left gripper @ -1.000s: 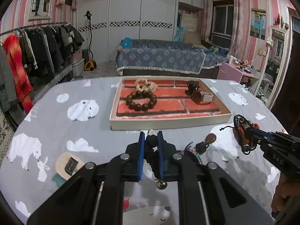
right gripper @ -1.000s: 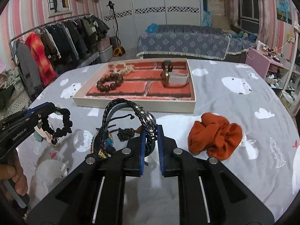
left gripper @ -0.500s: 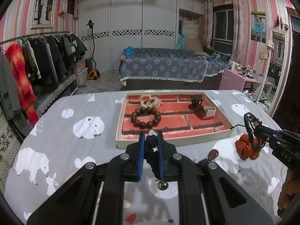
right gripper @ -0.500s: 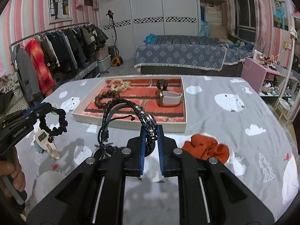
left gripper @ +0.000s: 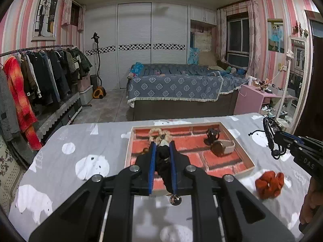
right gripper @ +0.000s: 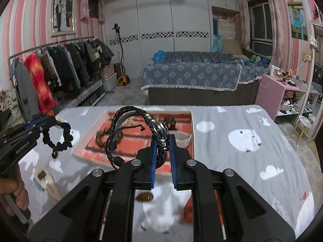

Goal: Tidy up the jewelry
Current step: 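Carry the scrunchie and braided bracelet into the tray and open both tools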

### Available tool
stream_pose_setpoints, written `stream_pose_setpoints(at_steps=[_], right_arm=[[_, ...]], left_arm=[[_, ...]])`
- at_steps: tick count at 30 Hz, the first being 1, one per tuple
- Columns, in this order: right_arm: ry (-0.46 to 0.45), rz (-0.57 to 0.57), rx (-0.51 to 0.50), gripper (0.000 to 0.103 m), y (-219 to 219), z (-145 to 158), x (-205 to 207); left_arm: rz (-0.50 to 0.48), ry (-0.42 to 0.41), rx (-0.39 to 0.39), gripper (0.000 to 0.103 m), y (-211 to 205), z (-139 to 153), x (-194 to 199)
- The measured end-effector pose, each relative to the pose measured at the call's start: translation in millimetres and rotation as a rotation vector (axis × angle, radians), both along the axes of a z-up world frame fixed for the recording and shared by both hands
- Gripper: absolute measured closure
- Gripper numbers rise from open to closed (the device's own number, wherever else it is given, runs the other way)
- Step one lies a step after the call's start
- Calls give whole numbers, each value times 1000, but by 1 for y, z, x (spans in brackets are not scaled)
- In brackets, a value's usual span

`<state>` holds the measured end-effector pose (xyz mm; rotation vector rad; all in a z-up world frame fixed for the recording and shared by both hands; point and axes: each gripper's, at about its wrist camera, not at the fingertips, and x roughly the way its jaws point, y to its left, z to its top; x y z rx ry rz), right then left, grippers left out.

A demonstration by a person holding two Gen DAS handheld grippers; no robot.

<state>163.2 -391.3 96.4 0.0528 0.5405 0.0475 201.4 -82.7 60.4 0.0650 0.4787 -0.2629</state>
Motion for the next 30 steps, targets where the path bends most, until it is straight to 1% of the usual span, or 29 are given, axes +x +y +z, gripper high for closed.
stream_pose_setpoints(at_steps=[6,11,15,17,22,25,30], right_arm=[[-17,-5,-10,90,2,3,24],[-40,-9,-32,90,6,4,45],[-40,-21,-34,90,2,-7,57],[-21,-25,-35,90,1,-16,60],[21,-20,-35,90,-1,-37,70],[44,-22,-34,90,-2,-46,75],[69,-19,-38,90,0,-57,80]], left_arm=[[5,-14,10,90,-6,-3,22],[23,-5,2,90,-6,-10,42],[39,0,-8,90,-4,-21,52],[35,18,-27,90,-2,-32,59],[18,49,-28,90,-2,-51,69],[7,67,-44,90,1,-60,72],[23,90,-34,89,6,-72,83]])
